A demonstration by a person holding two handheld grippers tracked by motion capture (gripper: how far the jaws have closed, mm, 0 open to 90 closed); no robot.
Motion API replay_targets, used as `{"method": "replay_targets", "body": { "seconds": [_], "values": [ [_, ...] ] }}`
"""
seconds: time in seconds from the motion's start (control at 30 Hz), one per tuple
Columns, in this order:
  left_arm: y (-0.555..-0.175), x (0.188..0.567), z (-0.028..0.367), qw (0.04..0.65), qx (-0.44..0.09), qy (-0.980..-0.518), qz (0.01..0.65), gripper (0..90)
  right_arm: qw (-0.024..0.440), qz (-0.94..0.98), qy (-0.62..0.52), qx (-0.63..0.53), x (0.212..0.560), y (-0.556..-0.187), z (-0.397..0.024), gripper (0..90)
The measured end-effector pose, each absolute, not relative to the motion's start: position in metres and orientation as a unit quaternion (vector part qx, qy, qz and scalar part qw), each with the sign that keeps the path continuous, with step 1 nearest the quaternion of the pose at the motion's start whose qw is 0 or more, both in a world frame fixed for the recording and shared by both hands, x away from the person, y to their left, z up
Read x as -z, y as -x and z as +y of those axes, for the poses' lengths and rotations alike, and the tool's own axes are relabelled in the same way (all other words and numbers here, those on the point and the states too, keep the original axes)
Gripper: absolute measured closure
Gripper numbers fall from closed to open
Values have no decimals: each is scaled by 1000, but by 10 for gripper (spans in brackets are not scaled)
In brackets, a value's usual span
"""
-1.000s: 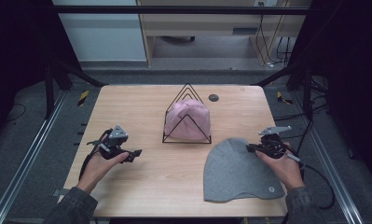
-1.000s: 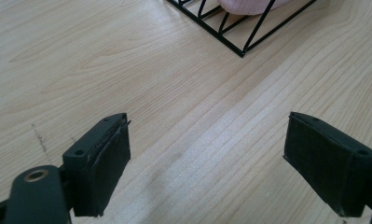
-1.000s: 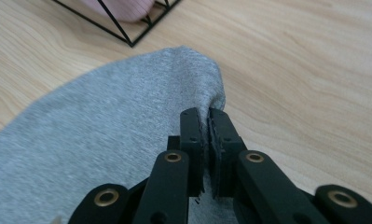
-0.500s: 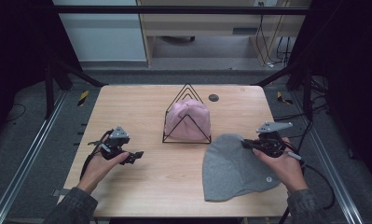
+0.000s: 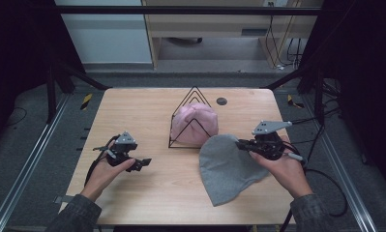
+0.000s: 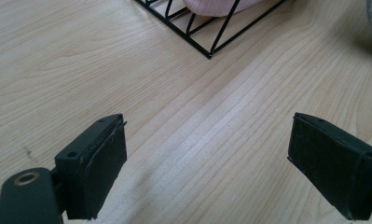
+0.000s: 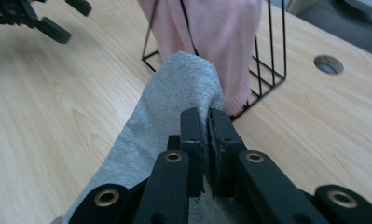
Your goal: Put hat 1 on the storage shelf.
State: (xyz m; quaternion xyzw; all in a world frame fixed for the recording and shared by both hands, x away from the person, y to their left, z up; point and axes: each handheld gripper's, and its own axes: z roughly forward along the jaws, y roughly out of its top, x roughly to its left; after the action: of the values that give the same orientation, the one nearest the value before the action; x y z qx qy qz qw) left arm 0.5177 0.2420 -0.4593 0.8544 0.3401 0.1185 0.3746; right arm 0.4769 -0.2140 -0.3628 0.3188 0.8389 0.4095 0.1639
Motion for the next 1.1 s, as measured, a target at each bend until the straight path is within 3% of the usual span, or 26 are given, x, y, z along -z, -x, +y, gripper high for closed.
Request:
{"method": "replay_targets", "body": {
  "seconds": [1.1],
  "values": [
    [-510,456,227,416,-68,-858,294,98,173,859,-216,-432,303,-469,-134,863]
  ]
}}
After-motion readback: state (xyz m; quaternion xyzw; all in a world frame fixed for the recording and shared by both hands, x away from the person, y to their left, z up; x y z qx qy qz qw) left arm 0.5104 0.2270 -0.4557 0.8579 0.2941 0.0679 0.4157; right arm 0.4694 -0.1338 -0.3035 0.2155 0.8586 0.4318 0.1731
